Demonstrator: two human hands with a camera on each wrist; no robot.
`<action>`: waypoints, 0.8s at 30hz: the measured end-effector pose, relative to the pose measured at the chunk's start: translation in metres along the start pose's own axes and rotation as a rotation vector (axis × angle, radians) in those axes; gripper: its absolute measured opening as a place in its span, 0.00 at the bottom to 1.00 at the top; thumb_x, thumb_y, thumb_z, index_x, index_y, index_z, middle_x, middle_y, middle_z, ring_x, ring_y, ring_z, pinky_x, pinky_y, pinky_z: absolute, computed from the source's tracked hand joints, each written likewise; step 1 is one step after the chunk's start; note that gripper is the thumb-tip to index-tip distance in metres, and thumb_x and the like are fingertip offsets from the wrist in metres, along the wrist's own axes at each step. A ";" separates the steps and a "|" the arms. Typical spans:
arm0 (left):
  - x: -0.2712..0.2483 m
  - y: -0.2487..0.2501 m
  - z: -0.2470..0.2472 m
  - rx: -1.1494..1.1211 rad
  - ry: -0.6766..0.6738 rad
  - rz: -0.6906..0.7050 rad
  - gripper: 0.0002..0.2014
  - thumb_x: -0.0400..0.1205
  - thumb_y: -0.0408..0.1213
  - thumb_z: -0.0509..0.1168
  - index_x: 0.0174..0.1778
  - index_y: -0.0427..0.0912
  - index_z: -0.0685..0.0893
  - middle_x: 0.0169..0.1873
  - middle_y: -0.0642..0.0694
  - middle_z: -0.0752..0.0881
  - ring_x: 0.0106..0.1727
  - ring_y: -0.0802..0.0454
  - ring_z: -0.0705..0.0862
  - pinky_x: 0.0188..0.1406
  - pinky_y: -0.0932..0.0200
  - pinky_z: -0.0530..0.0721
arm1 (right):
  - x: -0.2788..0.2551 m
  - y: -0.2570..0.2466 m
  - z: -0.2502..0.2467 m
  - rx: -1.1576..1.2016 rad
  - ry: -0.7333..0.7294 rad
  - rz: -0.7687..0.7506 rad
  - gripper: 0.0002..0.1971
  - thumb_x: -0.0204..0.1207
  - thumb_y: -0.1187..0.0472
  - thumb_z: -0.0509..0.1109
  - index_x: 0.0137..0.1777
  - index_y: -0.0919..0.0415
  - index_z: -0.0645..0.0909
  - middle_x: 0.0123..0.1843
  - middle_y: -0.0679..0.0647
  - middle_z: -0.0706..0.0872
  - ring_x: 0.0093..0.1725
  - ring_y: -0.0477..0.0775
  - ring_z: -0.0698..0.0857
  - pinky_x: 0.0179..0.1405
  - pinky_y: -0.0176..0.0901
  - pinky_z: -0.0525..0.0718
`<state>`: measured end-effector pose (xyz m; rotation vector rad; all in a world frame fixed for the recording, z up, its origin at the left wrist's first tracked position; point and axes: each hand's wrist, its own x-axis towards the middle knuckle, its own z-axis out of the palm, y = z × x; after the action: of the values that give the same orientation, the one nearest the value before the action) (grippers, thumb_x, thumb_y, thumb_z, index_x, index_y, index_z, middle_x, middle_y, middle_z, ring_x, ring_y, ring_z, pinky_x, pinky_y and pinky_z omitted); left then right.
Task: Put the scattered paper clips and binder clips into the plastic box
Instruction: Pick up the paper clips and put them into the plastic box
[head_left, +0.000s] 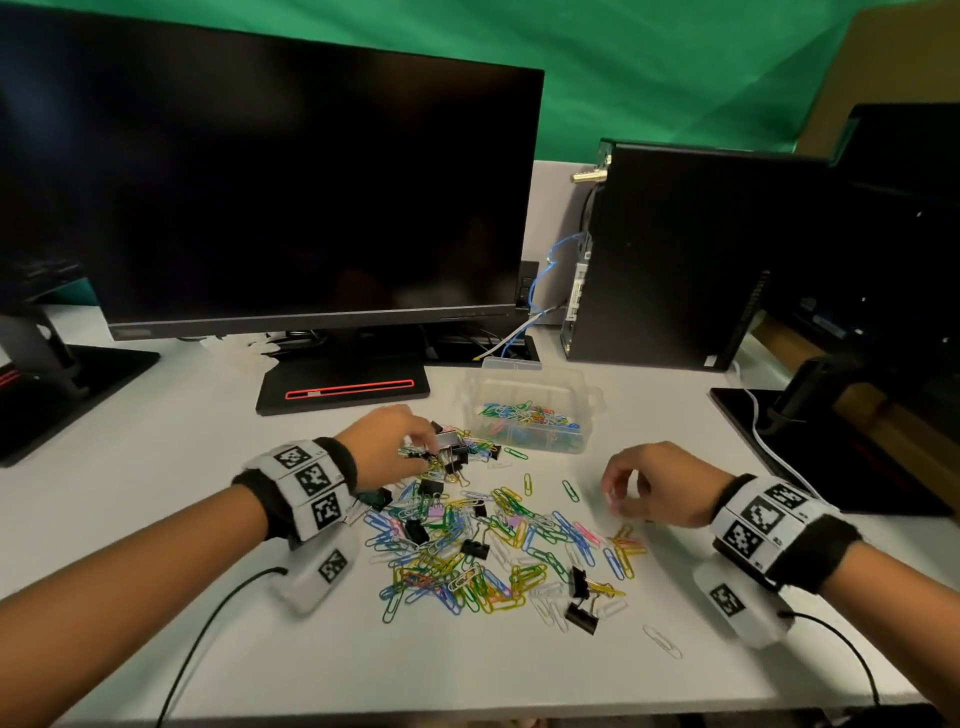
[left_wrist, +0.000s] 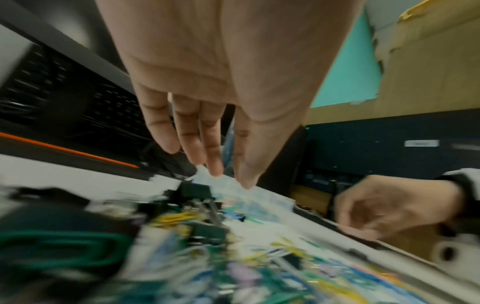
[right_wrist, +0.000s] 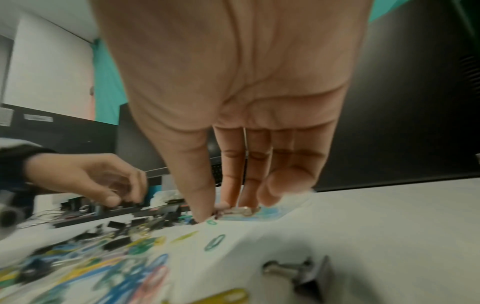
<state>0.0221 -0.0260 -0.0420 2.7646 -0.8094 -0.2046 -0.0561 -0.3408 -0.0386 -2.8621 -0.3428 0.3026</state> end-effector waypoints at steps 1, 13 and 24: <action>0.001 0.013 0.000 -0.026 -0.021 0.052 0.10 0.79 0.42 0.67 0.56 0.49 0.85 0.49 0.51 0.80 0.46 0.57 0.75 0.49 0.65 0.72 | 0.004 0.004 -0.002 -0.012 0.013 0.038 0.04 0.71 0.56 0.73 0.44 0.46 0.82 0.41 0.39 0.84 0.32 0.35 0.76 0.32 0.21 0.71; 0.028 0.097 0.021 0.147 -0.304 0.246 0.13 0.80 0.39 0.67 0.59 0.40 0.84 0.53 0.43 0.86 0.54 0.46 0.81 0.50 0.59 0.76 | 0.031 0.025 0.003 -0.101 -0.025 0.259 0.08 0.67 0.60 0.73 0.46 0.54 0.87 0.40 0.45 0.82 0.43 0.47 0.80 0.35 0.30 0.75; 0.039 0.097 0.028 0.168 -0.297 0.230 0.13 0.78 0.39 0.69 0.57 0.39 0.85 0.54 0.42 0.86 0.55 0.44 0.83 0.45 0.60 0.73 | 0.013 -0.008 0.008 0.017 -0.035 0.049 0.09 0.68 0.57 0.76 0.49 0.50 0.85 0.39 0.42 0.83 0.34 0.38 0.78 0.38 0.29 0.75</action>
<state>-0.0007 -0.1323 -0.0445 2.8001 -1.2639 -0.5341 -0.0471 -0.3283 -0.0462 -2.8553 -0.2749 0.3627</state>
